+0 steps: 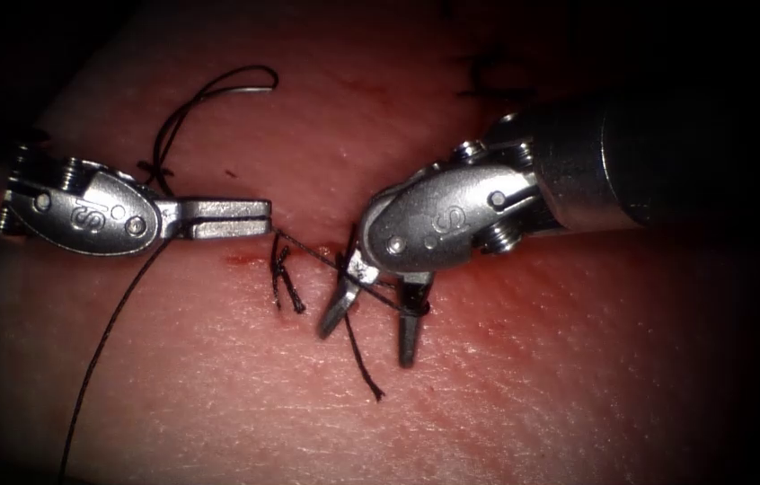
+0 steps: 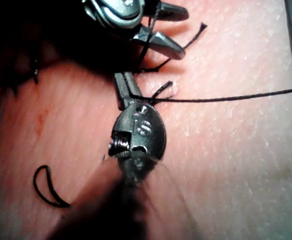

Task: Wound Closure
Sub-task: Pick up suture tail with right grasper

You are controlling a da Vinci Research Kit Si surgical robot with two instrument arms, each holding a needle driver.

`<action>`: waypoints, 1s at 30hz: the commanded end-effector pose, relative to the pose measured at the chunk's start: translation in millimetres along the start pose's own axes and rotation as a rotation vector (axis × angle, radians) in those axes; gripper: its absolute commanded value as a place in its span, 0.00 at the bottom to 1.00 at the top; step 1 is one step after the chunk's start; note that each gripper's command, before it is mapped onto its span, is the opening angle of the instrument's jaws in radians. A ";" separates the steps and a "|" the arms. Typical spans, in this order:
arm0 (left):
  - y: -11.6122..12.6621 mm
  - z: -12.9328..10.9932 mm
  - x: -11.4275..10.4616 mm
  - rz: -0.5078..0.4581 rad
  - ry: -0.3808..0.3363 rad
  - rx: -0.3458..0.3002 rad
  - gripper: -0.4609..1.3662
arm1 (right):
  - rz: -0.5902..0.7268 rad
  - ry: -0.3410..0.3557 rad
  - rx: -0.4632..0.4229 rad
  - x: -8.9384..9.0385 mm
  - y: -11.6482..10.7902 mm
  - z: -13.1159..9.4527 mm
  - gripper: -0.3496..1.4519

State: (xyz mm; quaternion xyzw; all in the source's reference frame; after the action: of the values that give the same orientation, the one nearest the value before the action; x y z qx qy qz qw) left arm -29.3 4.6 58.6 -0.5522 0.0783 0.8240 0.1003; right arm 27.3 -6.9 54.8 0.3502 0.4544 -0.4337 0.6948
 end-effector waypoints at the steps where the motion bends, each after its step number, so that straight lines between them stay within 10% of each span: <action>1: 0.3 0.2 -0.1 0.002 -0.002 -0.004 0.06 | 0.000 0.000 -0.001 0.0 0.0 0.2 0.71; 30: 4.2 0.5 -0.2 -0.008 0.007 -0.005 0.06 | -0.040 -0.005 -0.008 -0.4 -1.4 3.8 0.73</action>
State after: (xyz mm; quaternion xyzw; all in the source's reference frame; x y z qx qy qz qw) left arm -30.6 0.6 59.0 -0.5558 0.0758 0.8216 0.1016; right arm 27.2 -10.8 56.5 0.3374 0.4588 -0.4474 0.6895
